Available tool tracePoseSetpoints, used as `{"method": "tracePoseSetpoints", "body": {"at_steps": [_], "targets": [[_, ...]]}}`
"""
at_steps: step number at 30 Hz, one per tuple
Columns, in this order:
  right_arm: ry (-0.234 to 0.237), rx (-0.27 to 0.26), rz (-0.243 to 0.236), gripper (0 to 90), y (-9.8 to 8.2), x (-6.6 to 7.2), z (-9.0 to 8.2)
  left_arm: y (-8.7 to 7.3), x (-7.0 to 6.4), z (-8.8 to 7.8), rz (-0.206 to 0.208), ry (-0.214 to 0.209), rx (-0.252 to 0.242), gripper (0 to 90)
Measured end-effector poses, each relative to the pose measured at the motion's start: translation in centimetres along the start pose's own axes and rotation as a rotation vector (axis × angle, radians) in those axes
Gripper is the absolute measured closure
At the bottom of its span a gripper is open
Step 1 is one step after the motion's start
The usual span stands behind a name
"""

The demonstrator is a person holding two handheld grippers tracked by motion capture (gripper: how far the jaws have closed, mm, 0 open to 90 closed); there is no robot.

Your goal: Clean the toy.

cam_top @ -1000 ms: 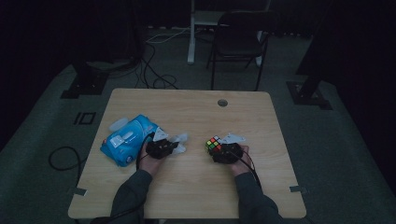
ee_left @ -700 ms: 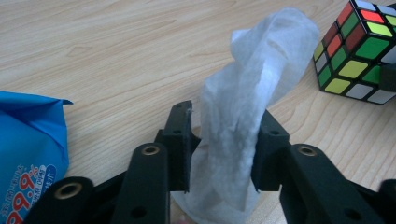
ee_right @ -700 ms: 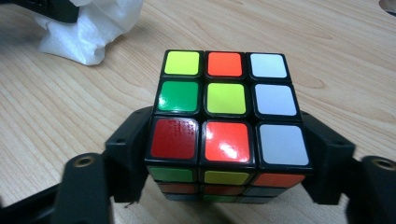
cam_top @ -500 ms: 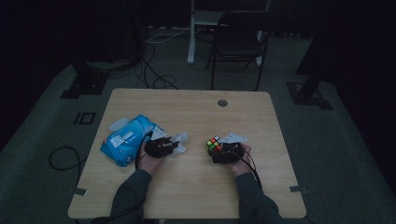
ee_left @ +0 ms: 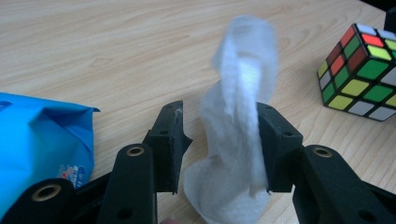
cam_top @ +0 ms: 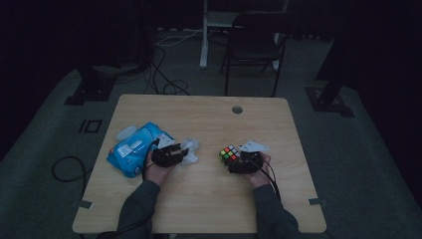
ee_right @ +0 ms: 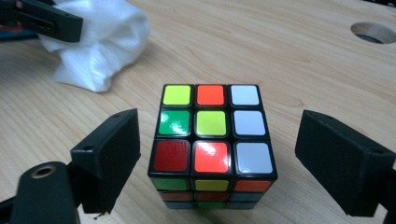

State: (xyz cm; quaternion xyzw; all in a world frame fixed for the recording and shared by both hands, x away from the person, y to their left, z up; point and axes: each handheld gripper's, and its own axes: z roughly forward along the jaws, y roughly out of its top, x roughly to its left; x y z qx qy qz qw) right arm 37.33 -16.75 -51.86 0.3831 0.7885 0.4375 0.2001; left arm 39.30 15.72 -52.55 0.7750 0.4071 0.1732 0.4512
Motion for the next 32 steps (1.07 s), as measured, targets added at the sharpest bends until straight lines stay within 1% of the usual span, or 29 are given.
{"method": "tracePoseSetpoints", "body": {"at_steps": [10, 13, 15, 22, 24, 26, 28, 32], "targets": [[-0.002, -0.041, 0.020, 15.1, 0.3, -0.6, -1.2, 0.5, 0.0, -1.0, 0.000, 0.009, -0.045, 57.0], [-0.001, -0.050, 0.029, 15.8, 0.3, -0.8, -1.5, 0.6, 0.1, -1.4, 0.004, 0.014, -0.051, 57.0], [-0.002, -0.054, 0.030, 16.6, 0.3, -1.0, -1.7, 0.7, 0.1, -1.6, -0.001, 0.015, -0.056, 57.0], [-0.004, -0.062, 0.025, 21.9, 0.1, -1.3, -2.2, 0.8, 0.5, -2.2, -0.008, 0.021, -0.060, 56.5], [-0.004, -0.064, 0.024, 22.3, 0.1, -1.3, -2.3, 0.7, 0.5, -2.3, -0.011, 0.022, -0.060, 56.4], [-0.010, -0.072, 0.035, 24.1, 0.0, -1.6, -2.5, 0.7, 0.6, -2.3, -0.013, 0.025, -0.062, 56.4], [-0.007, -0.075, 0.043, 24.3, -0.1, -1.7, -2.6, 0.6, 0.7, -2.4, -0.017, 0.027, -0.060, 56.4], [-0.011, -0.079, 0.040, 24.8, 0.0, -1.8, -2.6, 0.5, 0.7, -2.3, -0.019, 0.027, -0.060, 56.5]]}}
